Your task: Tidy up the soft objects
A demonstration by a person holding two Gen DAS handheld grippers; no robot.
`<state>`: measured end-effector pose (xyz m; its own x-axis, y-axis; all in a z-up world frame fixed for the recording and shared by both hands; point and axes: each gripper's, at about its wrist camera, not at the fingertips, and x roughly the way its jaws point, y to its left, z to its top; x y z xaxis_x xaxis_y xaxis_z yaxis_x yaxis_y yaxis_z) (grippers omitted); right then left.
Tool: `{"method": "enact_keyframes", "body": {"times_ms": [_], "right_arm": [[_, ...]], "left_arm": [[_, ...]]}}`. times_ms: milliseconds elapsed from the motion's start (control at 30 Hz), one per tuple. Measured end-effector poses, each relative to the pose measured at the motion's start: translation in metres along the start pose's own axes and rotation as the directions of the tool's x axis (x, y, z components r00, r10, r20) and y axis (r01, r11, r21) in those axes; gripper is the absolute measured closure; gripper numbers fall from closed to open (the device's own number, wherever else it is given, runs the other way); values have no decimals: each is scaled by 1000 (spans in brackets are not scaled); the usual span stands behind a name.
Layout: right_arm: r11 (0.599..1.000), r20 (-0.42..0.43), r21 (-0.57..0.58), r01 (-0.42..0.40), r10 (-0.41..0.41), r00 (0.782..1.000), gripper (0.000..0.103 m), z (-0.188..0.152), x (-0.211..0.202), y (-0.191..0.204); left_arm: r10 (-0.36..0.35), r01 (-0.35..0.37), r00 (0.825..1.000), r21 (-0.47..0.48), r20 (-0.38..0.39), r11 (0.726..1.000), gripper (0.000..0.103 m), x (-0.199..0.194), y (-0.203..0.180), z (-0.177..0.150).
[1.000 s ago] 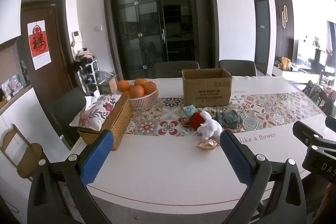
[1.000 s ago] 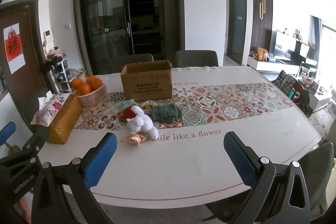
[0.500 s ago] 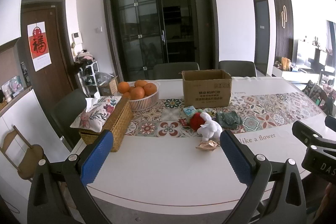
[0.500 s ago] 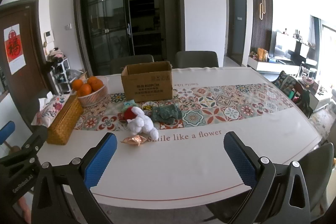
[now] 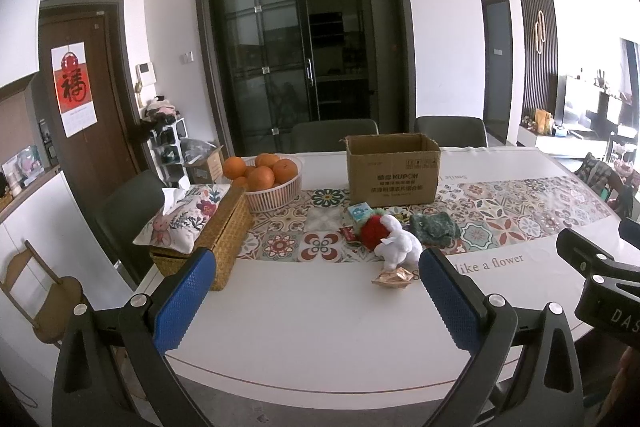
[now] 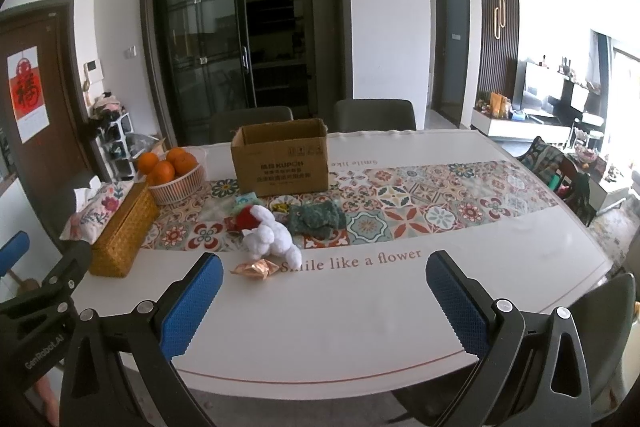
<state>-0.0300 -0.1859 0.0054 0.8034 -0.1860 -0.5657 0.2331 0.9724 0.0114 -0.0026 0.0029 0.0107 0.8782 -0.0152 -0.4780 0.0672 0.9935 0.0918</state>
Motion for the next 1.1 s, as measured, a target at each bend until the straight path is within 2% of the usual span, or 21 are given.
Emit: {"method": "enact_keyframes", "body": {"times_ms": [700, 1100], "right_arm": [[1000, -2, 4, -5, 5, 1000, 0, 2, -2, 1], [998, -36, 9, -56, 56, 998, 0, 3, 23, -9]], "left_arm": [[-2, 2, 1000, 5, -2, 1000, 0, -3, -2, 3], [-34, 36, 997, 26, -65, 999, 0, 17, -16, -1]]}}
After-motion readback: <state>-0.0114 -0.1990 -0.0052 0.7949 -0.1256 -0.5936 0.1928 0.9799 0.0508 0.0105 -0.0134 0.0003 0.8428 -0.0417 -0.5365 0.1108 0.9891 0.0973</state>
